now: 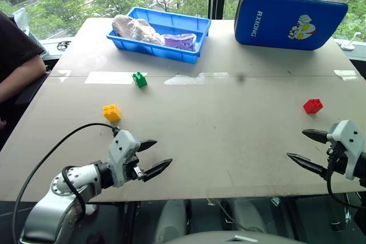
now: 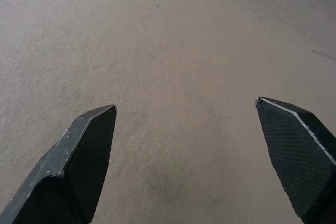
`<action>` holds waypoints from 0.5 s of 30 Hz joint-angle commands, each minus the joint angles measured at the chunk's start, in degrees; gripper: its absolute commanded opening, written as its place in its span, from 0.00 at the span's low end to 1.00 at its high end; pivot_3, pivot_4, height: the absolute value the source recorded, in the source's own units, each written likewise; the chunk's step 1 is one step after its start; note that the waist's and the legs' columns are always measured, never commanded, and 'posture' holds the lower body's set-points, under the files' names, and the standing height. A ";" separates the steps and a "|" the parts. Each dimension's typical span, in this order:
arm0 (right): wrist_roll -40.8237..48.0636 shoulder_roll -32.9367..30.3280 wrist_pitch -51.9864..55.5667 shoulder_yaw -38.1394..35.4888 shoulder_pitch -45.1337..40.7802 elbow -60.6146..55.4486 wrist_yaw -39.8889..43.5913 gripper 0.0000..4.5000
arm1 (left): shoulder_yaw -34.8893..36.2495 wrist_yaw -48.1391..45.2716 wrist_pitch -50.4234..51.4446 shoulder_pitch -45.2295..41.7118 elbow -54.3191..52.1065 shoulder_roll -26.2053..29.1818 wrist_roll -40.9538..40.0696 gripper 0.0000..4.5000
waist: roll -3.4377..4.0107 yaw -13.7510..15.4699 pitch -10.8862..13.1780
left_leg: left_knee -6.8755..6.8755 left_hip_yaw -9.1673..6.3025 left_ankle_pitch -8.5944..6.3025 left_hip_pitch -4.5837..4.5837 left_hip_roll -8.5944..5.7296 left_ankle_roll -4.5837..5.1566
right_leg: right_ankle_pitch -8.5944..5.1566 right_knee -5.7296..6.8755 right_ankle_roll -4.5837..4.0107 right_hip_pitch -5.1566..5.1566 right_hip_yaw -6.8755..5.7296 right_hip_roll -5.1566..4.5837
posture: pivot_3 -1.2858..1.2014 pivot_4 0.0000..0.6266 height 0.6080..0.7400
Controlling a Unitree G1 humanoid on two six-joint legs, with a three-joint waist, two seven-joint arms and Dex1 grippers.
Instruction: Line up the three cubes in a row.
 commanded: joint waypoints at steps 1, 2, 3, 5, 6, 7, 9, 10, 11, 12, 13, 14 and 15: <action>-1.71 1.59 -2.01 -1.83 0.36 -1.62 -2.92 0.97 | 1.23 1.73 -0.26 0.41 -3.46 -1.54 -2.05 0.97 | 0.00 0.04 0.00 | 0.00 0.00 0.00 0.00 0.00 0.00 | 0.00 0.00 0.00 0.00 0.00 0.00 | 0.52 0.24 1.00; -3.03 3.38 -3.28 -1.54 0.15 -2.20 -5.41 0.97 | 1.16 3.28 0.75 -0.58 -4.30 -2.78 -3.45 0.97 | -0.02 0.07 -0.01 | 0.00 0.00 0.00 0.00 0.00 0.00 | 0.00 0.00 0.00 0.00 0.00 0.00 | 0.52 0.24 1.00; -3.62 5.07 -3.74 -1.23 -0.67 -2.63 -7.76 0.97 | 1.16 4.60 1.88 -1.98 -4.92 -3.76 -4.88 0.97 | -0.01 0.08 -0.01 | -0.01 -0.02 0.00 0.00 0.01 0.00 | 0.00 -0.02 0.00 0.01 -0.01 0.00 | 0.52 0.24 1.00; -3.72 7.02 -2.88 -0.86 -3.19 -2.96 -11.17 0.97 | 0.95 6.23 4.18 -4.88 -6.02 -4.46 -7.21 0.97 | -0.01 0.17 -0.01 | 0.00 -0.03 0.00 -0.02 0.00 0.00 | 0.00 -0.01 0.00 0.01 -0.01 0.00 | 0.52 0.24 1.00; -3.60 7.23 -1.41 -0.69 -4.37 -3.03 -12.33 0.97 | 0.83 6.89 5.26 -6.14 -6.60 -4.65 -8.33 0.97 | 0.00 0.14 0.00 | 0.02 -0.04 0.00 -0.02 0.00 0.00 | 0.01 0.00 0.01 0.02 -0.03 0.01 | 0.52 0.24 1.00; -5.30 5.74 2.50 0.08 -6.23 -3.15 -14.79 0.97 | 0.50 7.70 6.80 -8.30 -7.37 -5.00 -10.38 0.97 | 0.02 0.11 -0.01 | 0.05 -0.04 0.01 -0.02 0.00 0.00 | 0.01 0.03 0.01 0.02 -0.01 0.03 | 0.52 0.24 1.00; -5.06 2.03 13.44 0.84 -11.85 -2.20 -18.41 0.97 | -1.51 7.71 8.49 -13.03 -8.62 -4.51 -12.24 0.97 | 0.04 0.01 -0.03 | 0.08 0.02 0.01 0.04 -0.03 0.01 | 0.02 0.07 0.01 0.07 0.05 0.02 | 0.52 0.24 1.00; -3.40 0.74 18.45 0.77 -14.56 -1.47 -19.05 0.97 | -2.55 7.55 8.93 -14.87 -9.05 -4.05 -12.53 0.97 | 0.02 -0.08 -0.02 | 0.07 0.03 0.01 0.03 -0.05 0.01 | 0.02 0.07 0.01 0.06 0.06 0.02 | 0.52 0.24 1.00; -1.34 -0.60 22.59 1.02 -18.39 0.27 -18.69 0.97 | -3.82 6.87 8.95 -16.99 -9.18 -3.56 -12.45 0.97 | 0.02 -0.12 -0.01 | 0.09 0.06 0.01 0.07 -0.05 0.01 | 0.02 0.07 0.00 0.08 0.09 0.04 | 0.52 0.24 1.00; -1.19 -3.09 26.33 3.02 -23.52 3.11 -18.59 0.97 | -5.57 5.66 8.86 -19.93 -8.98 -3.08 -12.28 0.97 | 0.02 -0.08 -0.02 | 0.09 0.07 0.02 0.03 -0.09 0.02 | 0.03 0.08 -0.01 0.06 0.12 0.05 | 0.52 0.24 1.00; -2.32 -4.92 28.91 5.38 -28.77 6.40 -19.49 0.97 | -7.18 4.88 8.93 -22.74 -8.60 -3.02 -12.38 0.97 | 0.02 -0.16 -0.02 | 0.08 0.05 0.02 0.03 -0.10 0.02 | 0.03 0.07 -0.02 0.06 0.11 0.06 | 0.52 0.24 1.00; -3.35 -6.00 31.62 7.33 -33.48 9.55 -20.84 0.97 | -8.45 4.38 8.97 -24.88 -8.21 -3.06 -12.39 0.97 | 0.09 -0.27 0.05 | 0.08 0.05 0.01 0.10 -0.10 0.02 | 0.06 0.08 -0.06 0.11 0.14 0.13 | 0.52 0.24 1.00; -3.77 -6.14 35.36 8.99 -38.54 13.59 -22.14 0.97 | -9.55 3.94 8.66 -26.70 -7.71 -3.17 -12.15 0.97 | 0.10 -0.17 0.05 | 0.09 0.07 0.02 0.02 -0.15 0.03 | 0.10 0.06 -0.14 0.05 0.20 0.19 | 0.52 0.24 1.00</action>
